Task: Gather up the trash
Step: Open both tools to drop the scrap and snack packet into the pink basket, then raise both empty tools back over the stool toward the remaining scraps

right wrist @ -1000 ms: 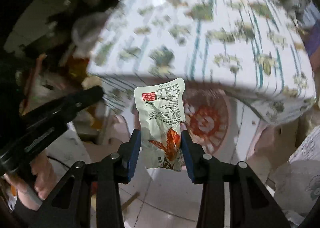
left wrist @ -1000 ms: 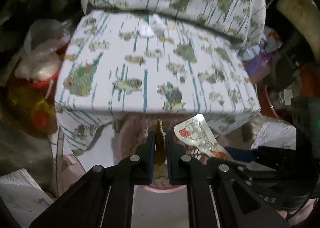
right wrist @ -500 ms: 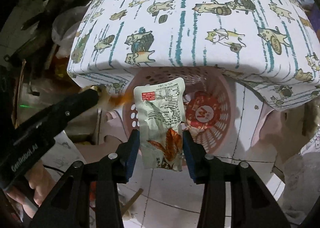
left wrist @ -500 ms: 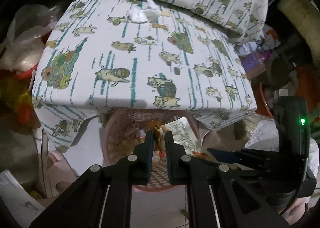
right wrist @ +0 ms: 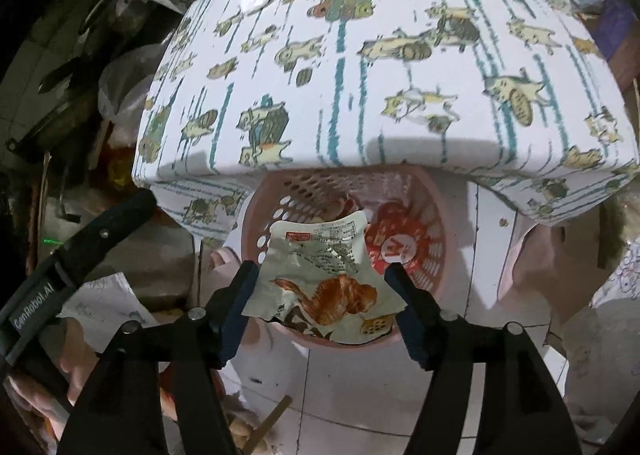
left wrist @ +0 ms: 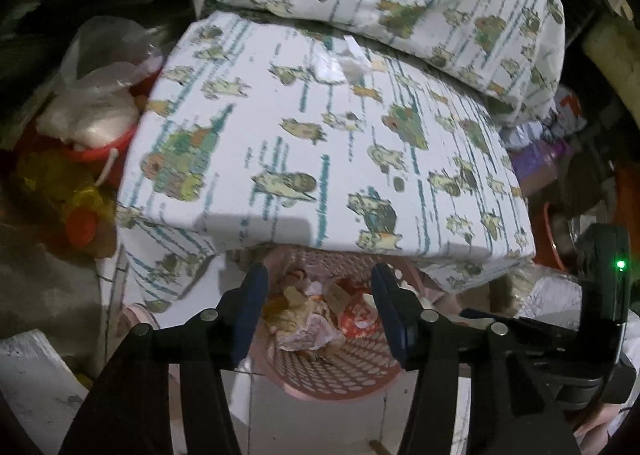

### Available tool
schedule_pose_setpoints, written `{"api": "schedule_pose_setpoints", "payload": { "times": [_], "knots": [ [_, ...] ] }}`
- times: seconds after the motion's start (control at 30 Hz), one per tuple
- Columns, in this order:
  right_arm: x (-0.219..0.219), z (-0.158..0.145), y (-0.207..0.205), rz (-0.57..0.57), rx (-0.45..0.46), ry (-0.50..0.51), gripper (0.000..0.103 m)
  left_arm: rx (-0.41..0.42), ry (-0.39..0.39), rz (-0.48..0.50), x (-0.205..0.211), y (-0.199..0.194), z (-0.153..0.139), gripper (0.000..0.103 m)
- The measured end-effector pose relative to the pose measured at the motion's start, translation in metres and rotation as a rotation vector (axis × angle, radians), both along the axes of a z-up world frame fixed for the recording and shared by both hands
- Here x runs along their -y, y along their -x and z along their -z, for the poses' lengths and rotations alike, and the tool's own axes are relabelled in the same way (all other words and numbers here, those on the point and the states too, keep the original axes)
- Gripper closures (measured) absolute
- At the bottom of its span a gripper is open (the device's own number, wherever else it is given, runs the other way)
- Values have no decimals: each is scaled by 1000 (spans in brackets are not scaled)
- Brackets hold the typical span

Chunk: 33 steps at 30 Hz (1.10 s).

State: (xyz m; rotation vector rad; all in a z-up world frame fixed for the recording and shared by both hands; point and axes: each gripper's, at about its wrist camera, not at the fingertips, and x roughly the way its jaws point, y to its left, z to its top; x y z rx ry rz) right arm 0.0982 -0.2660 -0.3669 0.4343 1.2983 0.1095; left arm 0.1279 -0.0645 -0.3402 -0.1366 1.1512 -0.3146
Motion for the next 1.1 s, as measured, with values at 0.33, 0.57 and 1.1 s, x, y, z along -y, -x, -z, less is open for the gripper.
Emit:
{"api": "schedule_pose_setpoints", "payload": {
  "times": [0.33,0.57,1.1],
  "knots": [
    [9,-20,3,64,101,-45,24,118,-53,-45,-9,6,-24,38],
    [1,-58,9,64,281,192,19,213,-104,-58,-12,14,-44,24],
    [-8,-109,30,92,564,301,1,449,-167,-109,-15,42,-81,13]
  ]
}}
